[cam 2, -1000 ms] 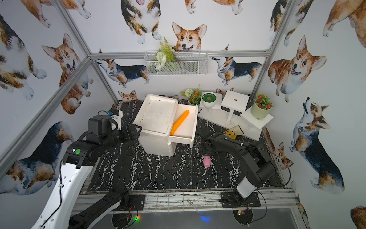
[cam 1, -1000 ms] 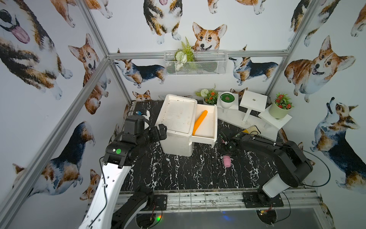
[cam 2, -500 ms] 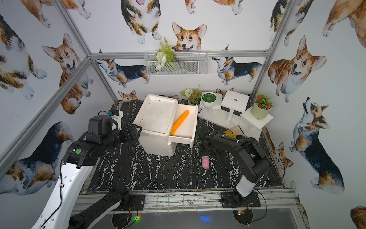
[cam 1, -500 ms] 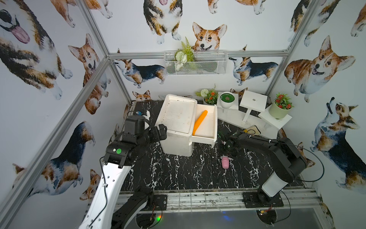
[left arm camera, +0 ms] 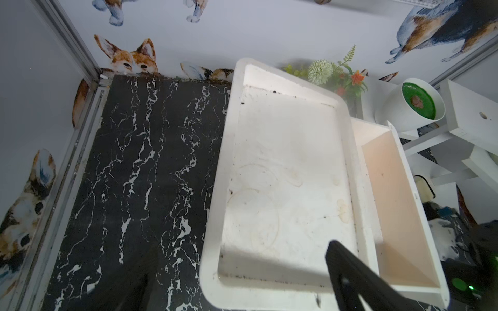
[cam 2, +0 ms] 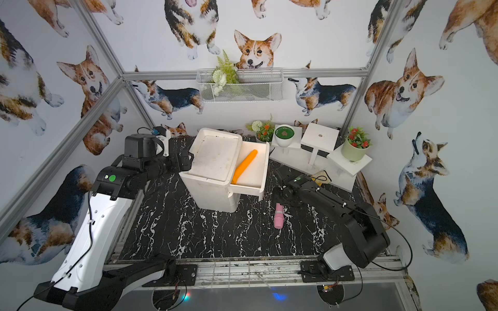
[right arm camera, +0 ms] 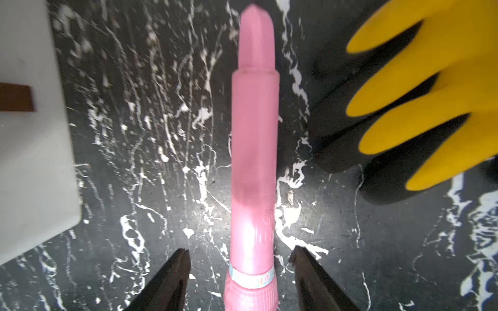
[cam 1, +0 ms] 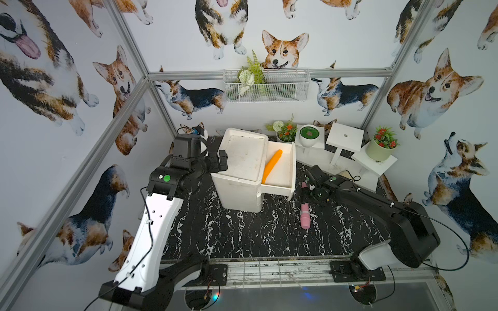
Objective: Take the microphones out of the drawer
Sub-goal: Place the microphone at the center of the board, then pick up the microphone from the drawer.
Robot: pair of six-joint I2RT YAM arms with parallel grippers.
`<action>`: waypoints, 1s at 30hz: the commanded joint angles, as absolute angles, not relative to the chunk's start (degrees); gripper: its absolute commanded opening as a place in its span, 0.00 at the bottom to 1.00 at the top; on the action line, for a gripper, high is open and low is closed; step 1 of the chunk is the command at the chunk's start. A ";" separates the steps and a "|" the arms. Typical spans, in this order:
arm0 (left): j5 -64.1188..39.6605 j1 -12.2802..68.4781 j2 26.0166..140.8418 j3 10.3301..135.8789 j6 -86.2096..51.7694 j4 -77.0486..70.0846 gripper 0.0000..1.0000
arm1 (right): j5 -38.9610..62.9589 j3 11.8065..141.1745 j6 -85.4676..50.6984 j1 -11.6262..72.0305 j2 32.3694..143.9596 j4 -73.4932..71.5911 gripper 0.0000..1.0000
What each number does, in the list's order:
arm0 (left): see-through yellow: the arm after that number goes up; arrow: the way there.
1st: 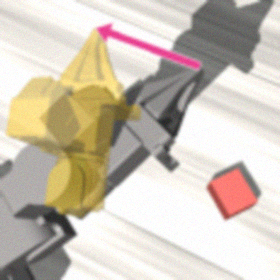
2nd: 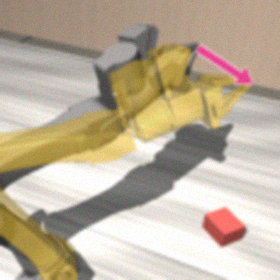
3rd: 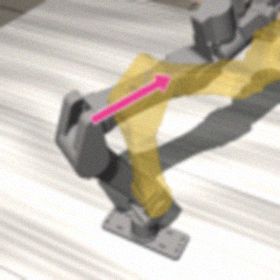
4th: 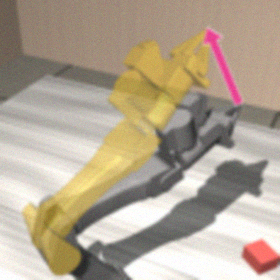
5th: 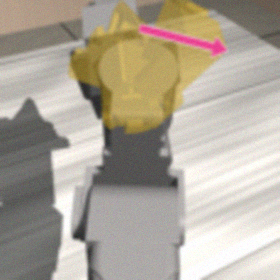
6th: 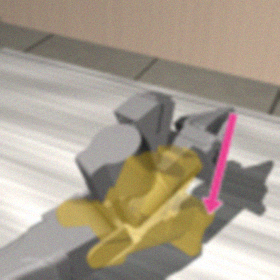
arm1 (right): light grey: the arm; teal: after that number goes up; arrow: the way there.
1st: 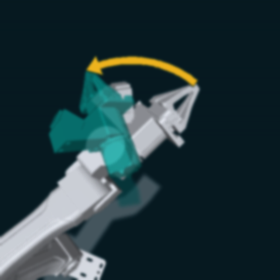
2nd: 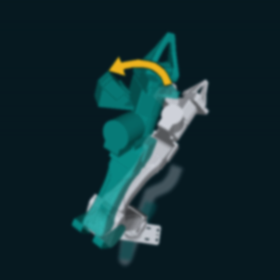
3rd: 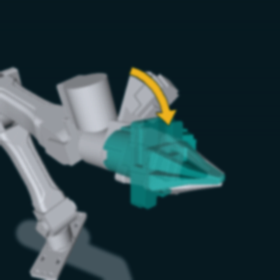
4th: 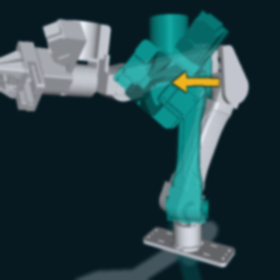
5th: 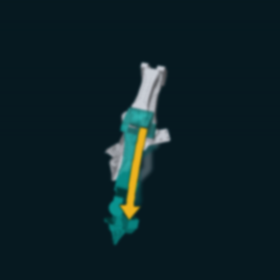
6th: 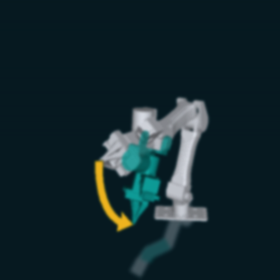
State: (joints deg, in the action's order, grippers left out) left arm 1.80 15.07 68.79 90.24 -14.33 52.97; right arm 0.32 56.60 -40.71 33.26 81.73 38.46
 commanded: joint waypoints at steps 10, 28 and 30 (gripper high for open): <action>4.63 14.50 79.00 99.90 -4.38 55.50 0.97 | -1.37 68.71 -44.74 29.29 66.63 50.06 0.68; 0.33 14.39 83.32 93.25 -3.25 54.16 0.65 | 0.54 91.12 -54.19 38.81 84.20 44.35 0.64; 1.20 14.39 83.07 91.97 -3.18 53.23 0.65 | 0.38 92.09 -55.68 39.44 86.27 42.67 0.64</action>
State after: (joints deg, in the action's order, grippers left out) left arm 0.58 14.44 83.35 93.27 -3.64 55.13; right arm 1.63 90.39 -52.73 38.54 83.90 45.28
